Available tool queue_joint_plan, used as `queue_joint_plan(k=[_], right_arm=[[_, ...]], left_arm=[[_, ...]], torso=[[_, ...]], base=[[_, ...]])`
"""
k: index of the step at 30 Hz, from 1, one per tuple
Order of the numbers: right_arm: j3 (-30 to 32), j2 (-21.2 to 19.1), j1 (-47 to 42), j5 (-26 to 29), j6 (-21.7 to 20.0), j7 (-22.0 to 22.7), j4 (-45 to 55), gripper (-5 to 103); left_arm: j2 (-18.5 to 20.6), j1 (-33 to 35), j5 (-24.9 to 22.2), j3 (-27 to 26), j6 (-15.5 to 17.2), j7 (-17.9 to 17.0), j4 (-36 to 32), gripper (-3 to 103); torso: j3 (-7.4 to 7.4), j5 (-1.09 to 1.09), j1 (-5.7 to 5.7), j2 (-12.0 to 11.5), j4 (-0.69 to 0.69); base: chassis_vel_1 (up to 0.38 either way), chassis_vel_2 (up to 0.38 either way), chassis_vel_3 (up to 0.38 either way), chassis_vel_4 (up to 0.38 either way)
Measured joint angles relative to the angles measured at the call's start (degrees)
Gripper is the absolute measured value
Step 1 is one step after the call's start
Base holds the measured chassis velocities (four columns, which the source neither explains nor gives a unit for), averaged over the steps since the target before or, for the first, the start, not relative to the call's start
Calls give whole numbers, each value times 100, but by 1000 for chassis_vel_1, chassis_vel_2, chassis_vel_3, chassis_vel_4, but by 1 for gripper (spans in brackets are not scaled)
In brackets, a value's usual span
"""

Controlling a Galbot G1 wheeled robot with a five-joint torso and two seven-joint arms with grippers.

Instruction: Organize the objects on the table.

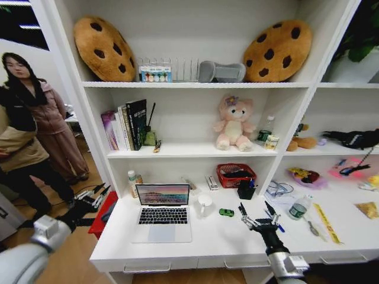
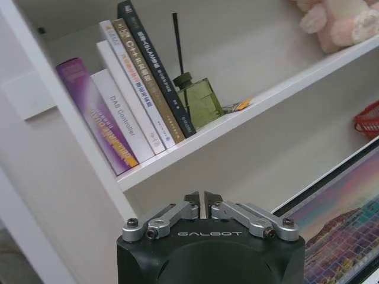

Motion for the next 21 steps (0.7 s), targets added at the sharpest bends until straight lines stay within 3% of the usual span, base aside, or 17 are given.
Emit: queue_joint_plan(k=[2, 6, 9, 15, 21], right_arm=[[17, -2, 27, -5, 22, -22, -79, 100], [51, -18, 49, -6, 53, -80, -158, 100], [149, -20, 59, -5, 126, -195, -282, 100], [218, 32, 3, -8, 231, -288, -389, 100], [269, 36, -12, -34, 333, -369, -557, 100]], left_arm=[[320, -253, 3, 194, -62, 270, 223, 2], [680, -498, 8, 421, -170, 631, 428, 0], [1257, -800, -79, 714, -322, 1141, 673, 0], [1663, -926, -178, 906, -453, 1507, 778, 0], [2229, -948, -355, 844, -592, 2145, 917, 0]], torso=[[0, 2, 0, 0, 1], [0, -1, 0, 0, 1], [0, 1, 0, 0, 0], [0, 0, 0, 0, 0], [-1, 2, -1, 0, -1]], base=[[0, 0, 0, 0], [0, 0, 0, 0], [0, 0, 0, 0], [0, 0, 0, 0], [0, 0, 0, 0]])
